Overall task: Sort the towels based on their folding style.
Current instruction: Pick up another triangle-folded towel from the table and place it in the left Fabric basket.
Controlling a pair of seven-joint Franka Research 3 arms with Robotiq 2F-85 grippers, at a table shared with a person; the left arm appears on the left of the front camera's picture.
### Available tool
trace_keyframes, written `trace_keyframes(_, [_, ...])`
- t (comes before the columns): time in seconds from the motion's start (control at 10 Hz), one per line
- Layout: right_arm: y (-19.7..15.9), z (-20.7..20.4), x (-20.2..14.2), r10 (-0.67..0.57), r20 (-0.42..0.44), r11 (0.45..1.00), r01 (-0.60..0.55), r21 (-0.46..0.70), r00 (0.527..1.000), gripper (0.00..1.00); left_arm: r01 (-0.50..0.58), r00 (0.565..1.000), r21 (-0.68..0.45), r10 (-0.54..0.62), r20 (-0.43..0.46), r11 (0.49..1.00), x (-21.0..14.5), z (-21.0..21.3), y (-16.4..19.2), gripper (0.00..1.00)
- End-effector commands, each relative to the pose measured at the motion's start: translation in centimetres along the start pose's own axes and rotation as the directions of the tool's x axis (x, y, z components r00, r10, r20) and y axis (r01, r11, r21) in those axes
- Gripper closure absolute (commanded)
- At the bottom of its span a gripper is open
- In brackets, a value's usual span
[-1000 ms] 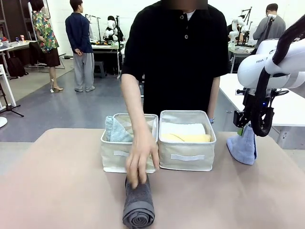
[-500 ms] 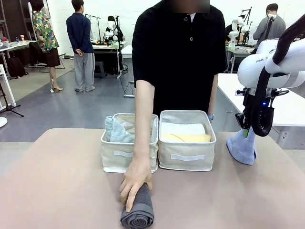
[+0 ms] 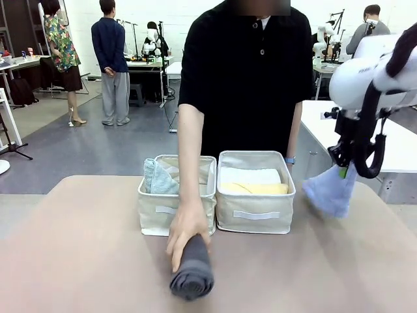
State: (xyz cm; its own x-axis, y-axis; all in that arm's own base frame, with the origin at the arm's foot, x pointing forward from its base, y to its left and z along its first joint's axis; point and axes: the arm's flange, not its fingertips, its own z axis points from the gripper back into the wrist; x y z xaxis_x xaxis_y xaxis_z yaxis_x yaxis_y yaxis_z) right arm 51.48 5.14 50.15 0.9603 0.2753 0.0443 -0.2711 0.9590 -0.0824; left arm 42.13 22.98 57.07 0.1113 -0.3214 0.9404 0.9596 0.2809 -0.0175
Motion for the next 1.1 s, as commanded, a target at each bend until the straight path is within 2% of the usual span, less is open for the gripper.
trace_keyframes(0.0, [1.4,6.3,-6.2,0.112,0.067,0.993,-0.109,-0.054,0.991,0.85,0.004,1.0,0.013,-0.004,0.005,1.0,0.1,-0.1,-0.2,0.0])
trace_keyframes(0.1, [2.1,8.9,-8.3,0.122,0.111,0.991,-0.114,-0.076,0.986,0.85,0.004,1.0,0.013,-0.004,0.005,1.0,0.1,-0.1,-0.2,0.0])
trace_keyframes(0.2, [3.2,11.1,-10.2,0.179,0.135,0.982,-0.17,-0.077,0.975,0.85,0.004,1.0,0.013,-0.004,0.005,1.0,0.1,-0.1,-0.2,0.0])
trace_keyframes(0.4, [3.8,12.6,-12.2,0.269,0.146,0.963,-0.267,-0.03,0.952,0.85,0.004,1.0,0.013,-0.004,0.005,1.0,0.1,-0.1,-0.2,0.0])
trace_keyframes(0.6, [1.4,11.9,-13.4,0.23,0.159,0.973,-0.231,-0.011,0.96,0.85,0.004,1.0,0.013,-0.004,0.005,1.0,0.1,-0.1,-0.2,0.0])
trace_keyframes(0.7, [-0.6,11.2,-15.0,0.196,0.135,0.981,-0.193,-0.033,0.971,0.85,0.004,1.0,0.013,-0.004,0.005,1.0,0.1,-0.1,-0.2,0.0])
trace_keyframes(0.8, [-2.3,10.9,-17.9,0.158,0.166,0.987,-0.152,-0.05,0.973,0.85,0.004,1.0,0.013,-0.004,0.005,1.0,0.1,-0.1,-0.2,0.0])
trace_keyframes(1.0, [-4.5,10.9,-23.5,0.098,0.299,0.995,-0.09,-0.039,0.949,0.85,0.004,1.0,0.013,-0.004,0.005,1.0,0.1,-0.1,-0.2,0.0])
